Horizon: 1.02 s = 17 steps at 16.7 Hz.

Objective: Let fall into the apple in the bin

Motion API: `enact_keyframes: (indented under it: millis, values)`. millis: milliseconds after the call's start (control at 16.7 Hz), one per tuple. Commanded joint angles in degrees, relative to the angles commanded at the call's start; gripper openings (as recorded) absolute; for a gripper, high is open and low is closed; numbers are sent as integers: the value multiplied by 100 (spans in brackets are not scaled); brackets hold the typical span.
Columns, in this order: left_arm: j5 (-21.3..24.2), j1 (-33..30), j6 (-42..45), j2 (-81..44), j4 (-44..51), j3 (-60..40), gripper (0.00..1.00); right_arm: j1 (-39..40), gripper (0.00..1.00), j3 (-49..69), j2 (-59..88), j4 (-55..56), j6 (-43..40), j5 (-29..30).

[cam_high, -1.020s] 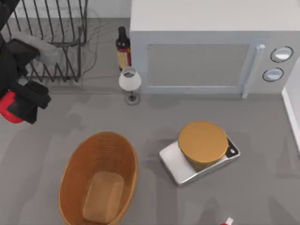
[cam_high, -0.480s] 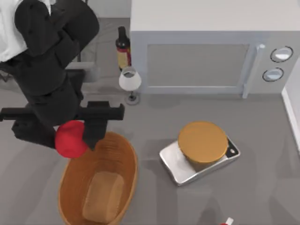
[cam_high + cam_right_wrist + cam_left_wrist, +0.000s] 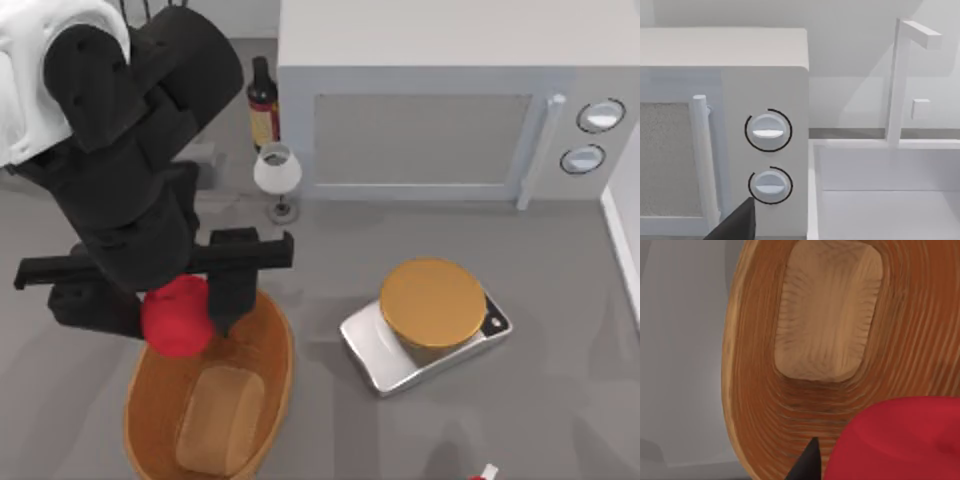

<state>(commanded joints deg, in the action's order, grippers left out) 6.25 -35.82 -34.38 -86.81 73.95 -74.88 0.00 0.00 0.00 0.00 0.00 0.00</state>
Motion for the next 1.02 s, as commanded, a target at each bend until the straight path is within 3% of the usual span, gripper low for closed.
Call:
enact_keyframes:
  millis: [300, 660, 960, 1020]
  values:
    - [-2, 7, 1, -44, -223, 219, 0, 0, 100, 0, 0, 0, 0, 0]
    - [-12, -85, -77, -198, -1522, 1264, 0, 0, 100, 0, 0, 0, 0, 0]
    - [-8, -108, -104, -249, -1611, 1350, 0, 0, 100, 0, 0, 0, 0, 0]
    - [-8, -108, -104, -249, -1611, 1350, 8, 0, 100, 0, 0, 0, 0, 0]
